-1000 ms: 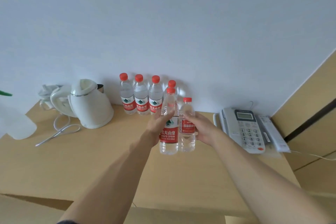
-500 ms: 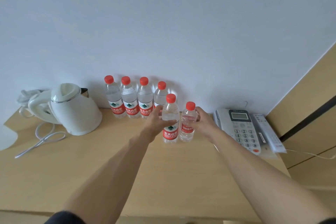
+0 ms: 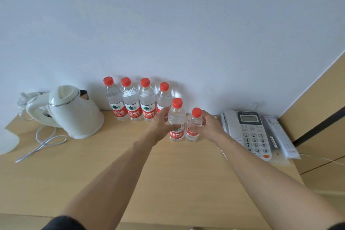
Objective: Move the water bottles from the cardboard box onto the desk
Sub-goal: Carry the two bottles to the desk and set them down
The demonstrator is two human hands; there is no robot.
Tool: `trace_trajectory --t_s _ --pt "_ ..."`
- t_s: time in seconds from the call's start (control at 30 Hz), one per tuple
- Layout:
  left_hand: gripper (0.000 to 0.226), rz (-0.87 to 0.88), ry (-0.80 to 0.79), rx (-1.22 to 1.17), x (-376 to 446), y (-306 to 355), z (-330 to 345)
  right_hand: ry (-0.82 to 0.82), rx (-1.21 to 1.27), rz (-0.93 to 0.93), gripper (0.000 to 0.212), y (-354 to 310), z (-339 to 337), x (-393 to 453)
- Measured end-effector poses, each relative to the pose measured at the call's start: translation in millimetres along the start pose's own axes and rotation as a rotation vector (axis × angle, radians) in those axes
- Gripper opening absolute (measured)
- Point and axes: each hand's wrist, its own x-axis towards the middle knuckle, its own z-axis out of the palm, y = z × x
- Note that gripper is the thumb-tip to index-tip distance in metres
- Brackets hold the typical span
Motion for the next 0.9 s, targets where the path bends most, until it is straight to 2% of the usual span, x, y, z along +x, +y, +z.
trace_trajectory --t_s 0.2,0.3,0.4,0.5,0.6,0.77,0.9 --pt "0.071 0.06 0.001 0.294 -3 10 -6 -0.018 -0.025 0.011 0.054 -3 1 3" --pt "0.068 0.146 0.078 0.434 -6 22 -13 0.016 -0.093 -0.012 0.057 -10 -3 3" --pt "0.059 0.255 0.175 0.519 -7 42 -21 0.095 -0.153 -0.076 0.044 -18 -9 0" --pt "0.047 0.323 0.2 0.595 -5 59 -23 0.156 -0.17 -0.104 0.037 -24 -12 -3" --pt "0.041 0.333 0.193 0.661 -3 68 -19 0.174 -0.187 -0.108 0.035 -27 -12 -5" --pt "0.052 0.329 0.169 0.745 2 81 -17 0.214 -0.207 -0.09 0.034 -25 -12 -7" --pt "0.045 0.315 0.17 0.801 6 83 -16 0.214 -0.221 -0.098 0.03 -26 -12 -8"
